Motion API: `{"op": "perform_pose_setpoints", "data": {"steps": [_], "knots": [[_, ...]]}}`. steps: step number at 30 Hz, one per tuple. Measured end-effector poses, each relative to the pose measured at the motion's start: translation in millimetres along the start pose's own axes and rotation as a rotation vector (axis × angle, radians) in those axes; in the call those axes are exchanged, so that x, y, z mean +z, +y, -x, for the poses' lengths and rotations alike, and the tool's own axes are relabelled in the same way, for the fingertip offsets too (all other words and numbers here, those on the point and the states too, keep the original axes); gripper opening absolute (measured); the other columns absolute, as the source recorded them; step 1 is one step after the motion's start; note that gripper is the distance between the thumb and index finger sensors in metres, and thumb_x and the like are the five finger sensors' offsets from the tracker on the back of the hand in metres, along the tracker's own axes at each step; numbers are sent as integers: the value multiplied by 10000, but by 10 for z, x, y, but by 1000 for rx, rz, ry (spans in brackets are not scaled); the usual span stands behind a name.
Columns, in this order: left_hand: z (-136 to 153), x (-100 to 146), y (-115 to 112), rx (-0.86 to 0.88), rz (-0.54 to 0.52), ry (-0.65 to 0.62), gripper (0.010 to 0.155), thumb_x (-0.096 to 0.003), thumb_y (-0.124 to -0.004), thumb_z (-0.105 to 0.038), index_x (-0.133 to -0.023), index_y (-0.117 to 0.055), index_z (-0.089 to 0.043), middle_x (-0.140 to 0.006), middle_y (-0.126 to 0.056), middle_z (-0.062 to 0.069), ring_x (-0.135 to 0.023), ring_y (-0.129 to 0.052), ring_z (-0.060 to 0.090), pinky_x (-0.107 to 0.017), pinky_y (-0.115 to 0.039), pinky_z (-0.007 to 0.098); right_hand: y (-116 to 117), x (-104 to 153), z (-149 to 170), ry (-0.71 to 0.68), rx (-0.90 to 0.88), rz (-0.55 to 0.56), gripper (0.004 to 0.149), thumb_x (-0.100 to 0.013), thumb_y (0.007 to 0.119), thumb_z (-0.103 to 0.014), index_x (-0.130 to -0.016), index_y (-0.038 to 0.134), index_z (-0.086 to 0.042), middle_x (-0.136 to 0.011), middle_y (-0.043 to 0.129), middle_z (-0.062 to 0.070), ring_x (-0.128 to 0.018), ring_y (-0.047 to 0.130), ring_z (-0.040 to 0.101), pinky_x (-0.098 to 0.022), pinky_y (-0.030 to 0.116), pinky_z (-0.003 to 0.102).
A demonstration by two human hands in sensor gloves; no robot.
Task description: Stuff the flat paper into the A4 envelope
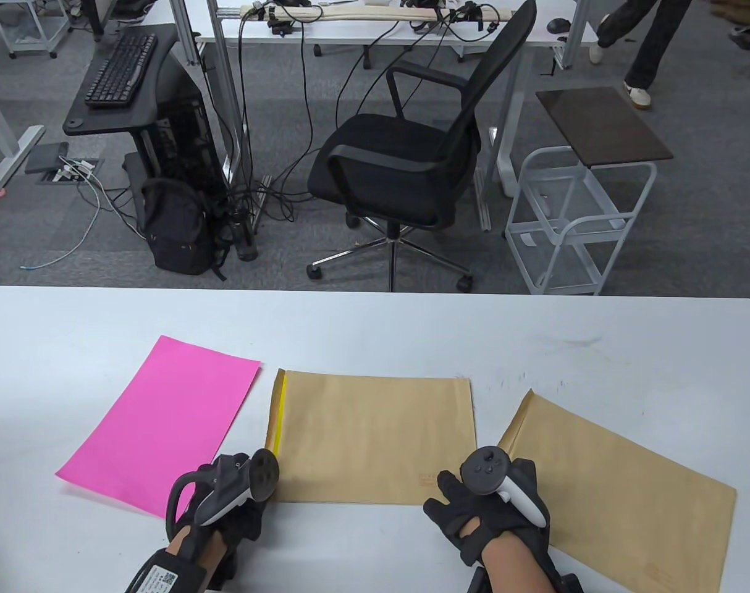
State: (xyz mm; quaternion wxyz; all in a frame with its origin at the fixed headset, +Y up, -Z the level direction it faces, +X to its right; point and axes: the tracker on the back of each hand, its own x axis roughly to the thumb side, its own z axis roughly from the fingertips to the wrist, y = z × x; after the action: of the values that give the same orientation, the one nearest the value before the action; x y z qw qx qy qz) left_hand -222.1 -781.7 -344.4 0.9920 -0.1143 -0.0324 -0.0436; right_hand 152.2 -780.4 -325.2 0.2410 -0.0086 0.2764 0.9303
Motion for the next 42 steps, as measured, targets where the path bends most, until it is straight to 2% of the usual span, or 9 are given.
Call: {"op": "perform_pose_setpoints", "data": {"steps": [12,16,19,21,24,29,31,36,42], "knots": [[16,8,30,32,-16,15,612,-436,-736,-527,-1022,-732,-352,-911,-854,-68,-736,-940,224,-714,-742,539,3,5,-2,7,6,-10,687,-513,703,-616,-1087,487,-307,-1107,225,11,-1044,246,360,-715,298,595],[87,42,94,46,-103,218,721,-397,-783,-595,-1007,-764,-211,-829,-938,-33,-646,-1001,231,-621,-814,520,4,9,-2,7,4,-23,690,-514,700,-617,-1090,474,-313,-1106,216,4,-1045,236,350,-717,289,588],[141,35,71,50,-26,321,751,-385,-760,-646,-977,-811,-187,-798,-963,-24,-617,-1008,234,-597,-826,517,3,9,-3,8,2,-26,688,-515,700,-617,-1090,474,-314,-1106,216,3,-1045,234,351,-717,287,589],[139,20,42,91,16,291,752,-393,-747,-645,-981,-802,-178,-800,-939,-10,-641,-981,236,-616,-805,522,2,9,-4,7,1,-25,689,-515,701,-616,-1090,475,-312,-1107,216,5,-1045,235,350,-716,288,591],[112,9,42,90,-23,250,676,-398,-762,-619,-934,-847,-216,-756,-961,-56,-608,-999,209,-601,-828,502,3,8,-9,4,0,-28,689,-516,700,-616,-1091,474,-311,-1107,216,6,-1044,234,353,-716,286,593],[71,26,49,163,-72,235,430,-418,-857,-447,-791,-940,-250,-628,-1000,-115,-504,-1033,170,-552,-873,473,15,13,-44,-14,-1,-46,687,-517,698,-614,-1091,482,-305,-1109,219,7,-1046,236,356,-716,287,596],[110,28,71,210,-68,239,408,-415,-869,-427,-778,-953,-261,-625,-1009,-113,-507,-1040,173,-550,-875,476,20,19,-68,-21,-2,-53,685,-522,695,-613,-1093,485,-299,-1112,218,11,-1048,235,364,-718,284,603],[274,92,261,220,-217,255,410,-414,-864,-393,-811,-927,-307,-682,-1049,-108,-537,-1112,173,-527,-903,462,-51,70,-103,-64,-36,-3,683,-520,692,-618,-1095,468,-323,-1117,222,14,-1050,264,378,-720,311,614],[495,255,558,383,-365,247,409,-422,-850,-335,-827,-902,-318,-693,-1036,-101,-530,-1094,170,-532,-894,464,-184,200,-169,-164,-77,89,681,-514,696,-615,-1089,482,-320,-1118,251,12,-1052,290,376,-716,333,621]]}}
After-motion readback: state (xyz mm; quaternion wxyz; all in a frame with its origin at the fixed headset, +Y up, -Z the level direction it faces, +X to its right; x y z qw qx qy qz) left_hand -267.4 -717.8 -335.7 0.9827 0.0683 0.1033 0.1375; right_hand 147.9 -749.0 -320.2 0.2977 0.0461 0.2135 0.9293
